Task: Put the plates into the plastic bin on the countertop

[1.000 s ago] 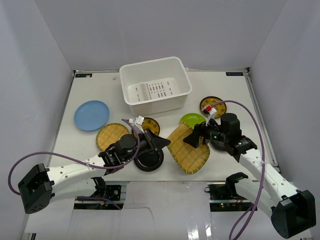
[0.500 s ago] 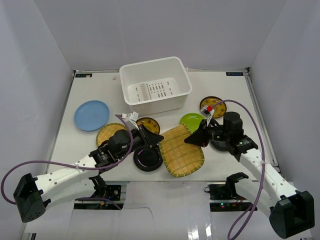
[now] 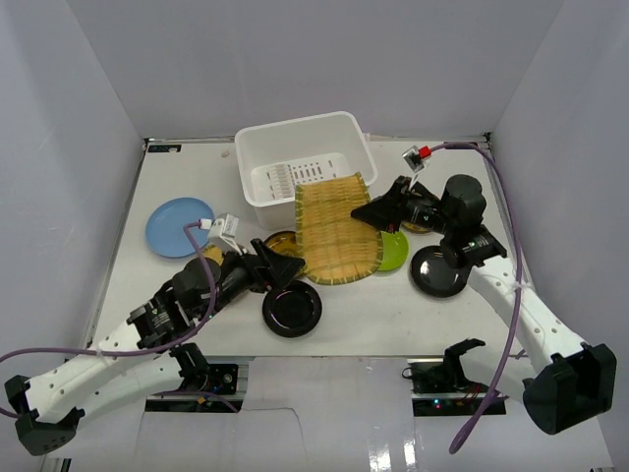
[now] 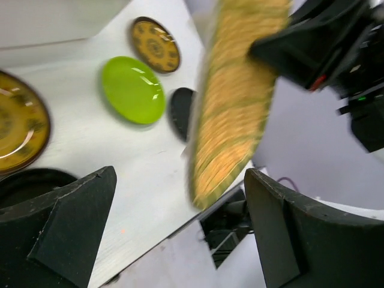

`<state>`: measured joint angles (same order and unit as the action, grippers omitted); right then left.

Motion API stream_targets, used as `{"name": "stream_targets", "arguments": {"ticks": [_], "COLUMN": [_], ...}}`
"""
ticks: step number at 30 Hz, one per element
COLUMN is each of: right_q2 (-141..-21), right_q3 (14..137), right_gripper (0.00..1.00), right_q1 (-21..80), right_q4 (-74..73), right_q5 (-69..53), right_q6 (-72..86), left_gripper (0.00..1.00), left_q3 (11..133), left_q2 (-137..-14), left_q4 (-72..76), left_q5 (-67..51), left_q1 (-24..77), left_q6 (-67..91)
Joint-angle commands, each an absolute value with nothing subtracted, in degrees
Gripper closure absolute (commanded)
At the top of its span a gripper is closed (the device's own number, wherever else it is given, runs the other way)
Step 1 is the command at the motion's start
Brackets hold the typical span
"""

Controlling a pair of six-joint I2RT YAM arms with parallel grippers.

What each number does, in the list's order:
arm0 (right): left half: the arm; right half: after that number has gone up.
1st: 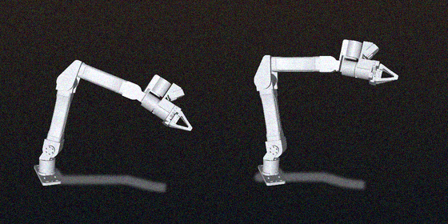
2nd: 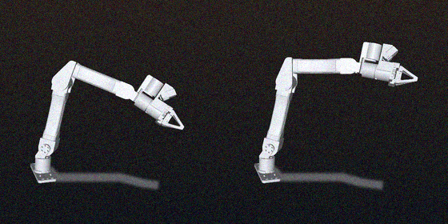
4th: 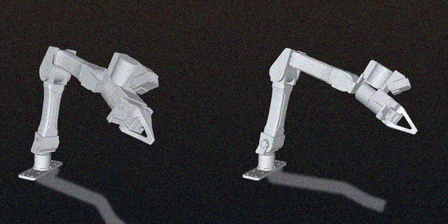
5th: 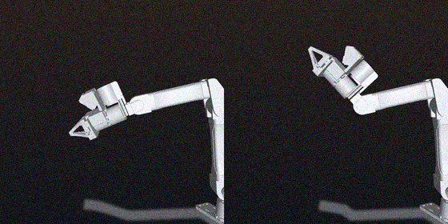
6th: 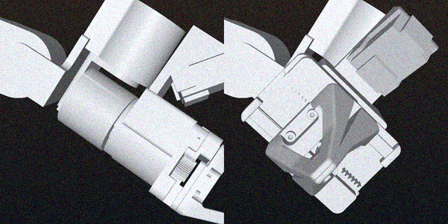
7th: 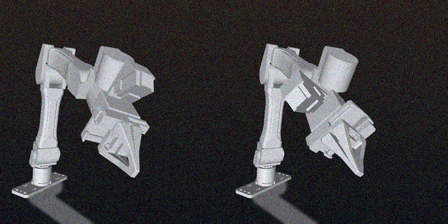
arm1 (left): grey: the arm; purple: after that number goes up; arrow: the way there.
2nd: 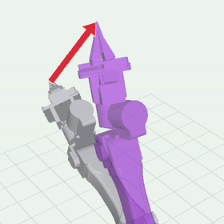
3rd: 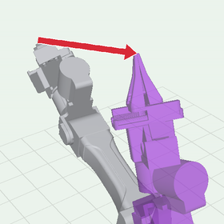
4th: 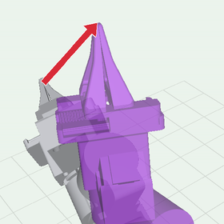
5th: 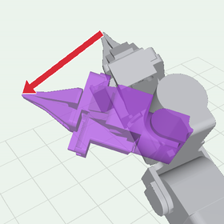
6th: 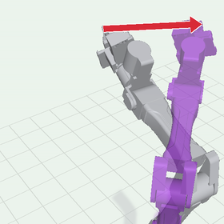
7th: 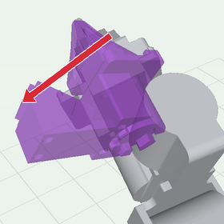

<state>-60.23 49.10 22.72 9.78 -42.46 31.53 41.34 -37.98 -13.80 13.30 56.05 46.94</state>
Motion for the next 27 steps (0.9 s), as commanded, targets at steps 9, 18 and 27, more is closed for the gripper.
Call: {"name": "stream_targets", "arguments": {"ticks": [9, 18, 27], "right_q2": [-73.98, -85.41, -99.21], "right_q3": [60.99, 69.33, 81.35], "right_gripper": [0.92, 0.92, 0.92], "right_q1": [24.61, 29.7, 32.43], "right_q4": [22.41, 26.1, 26.38], "right_q5": [-22.25, 1.53, 18.89], "right_q6": [42.97, 46.49, 48.25], "left_gripper": [0.02, 0.02, 0.02], "left_q3": [40.96, 41.22, 41.04], "left_q2": [-26.63, -27.69, -25.49], "left_q4": [-36.47, -38.14, -38.5], "left_q5": [25.48, 26.98, 27.68], "left_q1": [56.16, 56.16, 56.16], "left_q6": [42.1, 41.31, 41.48]}}
